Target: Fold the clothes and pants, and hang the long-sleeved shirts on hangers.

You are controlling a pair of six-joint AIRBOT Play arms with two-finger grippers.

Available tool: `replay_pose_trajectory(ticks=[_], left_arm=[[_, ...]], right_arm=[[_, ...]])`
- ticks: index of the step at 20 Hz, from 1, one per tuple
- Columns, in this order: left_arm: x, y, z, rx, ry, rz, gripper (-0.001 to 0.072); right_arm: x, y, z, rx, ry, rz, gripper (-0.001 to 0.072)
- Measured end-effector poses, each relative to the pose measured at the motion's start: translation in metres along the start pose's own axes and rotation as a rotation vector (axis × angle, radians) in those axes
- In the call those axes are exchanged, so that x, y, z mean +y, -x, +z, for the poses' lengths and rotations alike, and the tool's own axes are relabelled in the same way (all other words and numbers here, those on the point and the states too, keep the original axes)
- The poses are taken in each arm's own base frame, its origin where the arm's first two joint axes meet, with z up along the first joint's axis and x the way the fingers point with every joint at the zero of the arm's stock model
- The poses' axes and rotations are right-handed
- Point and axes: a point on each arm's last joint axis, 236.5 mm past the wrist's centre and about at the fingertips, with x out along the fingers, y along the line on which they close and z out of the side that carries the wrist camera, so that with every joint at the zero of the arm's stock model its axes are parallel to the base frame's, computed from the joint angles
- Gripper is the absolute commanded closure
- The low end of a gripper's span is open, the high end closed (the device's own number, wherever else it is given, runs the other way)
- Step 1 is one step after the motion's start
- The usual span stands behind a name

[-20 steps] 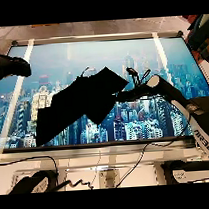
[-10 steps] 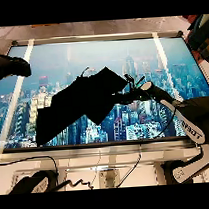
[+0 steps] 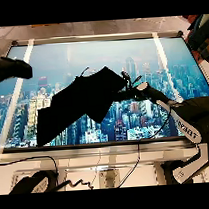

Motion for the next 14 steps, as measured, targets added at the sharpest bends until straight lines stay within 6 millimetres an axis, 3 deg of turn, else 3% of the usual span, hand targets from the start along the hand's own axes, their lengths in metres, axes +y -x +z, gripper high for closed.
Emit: replay_pose_trajectory(ticks=[2,5,6,7,10,13,14], left_arm=[[0.014,-0.004,-0.046,0.164,0.036,0.022,0.0488],[0.034,-0.003,-0.137,0.437,0.162,0.035,0.0473],[0.034,-0.001,-0.166,0.510,0.219,0.023,0.0399],[0.031,0.001,-0.195,0.576,0.283,0.003,0.0297],[0.012,0.011,-0.277,0.728,0.511,-0.059,0.0286],[-0.009,0.022,-0.340,0.822,0.715,-0.087,0.0282],[-0.015,0.025,-0.358,0.844,0.772,-0.089,0.0180]], right_arm=[[0.004,0.001,0.005,-0.008,0.018,0.003,0.0686],[0.008,0.003,0.009,-0.016,0.029,0.008,0.0686],[0.009,0.003,0.010,-0.018,0.032,0.009,0.0686],[0.009,0.003,0.011,-0.019,0.031,0.009,0.0686],[0.010,0.004,0.012,-0.020,0.034,0.011,0.0686],[0.011,0.004,0.010,-0.015,0.034,0.015,0.0686],[0.011,0.004,0.010,-0.013,0.034,0.016,0.0686]])
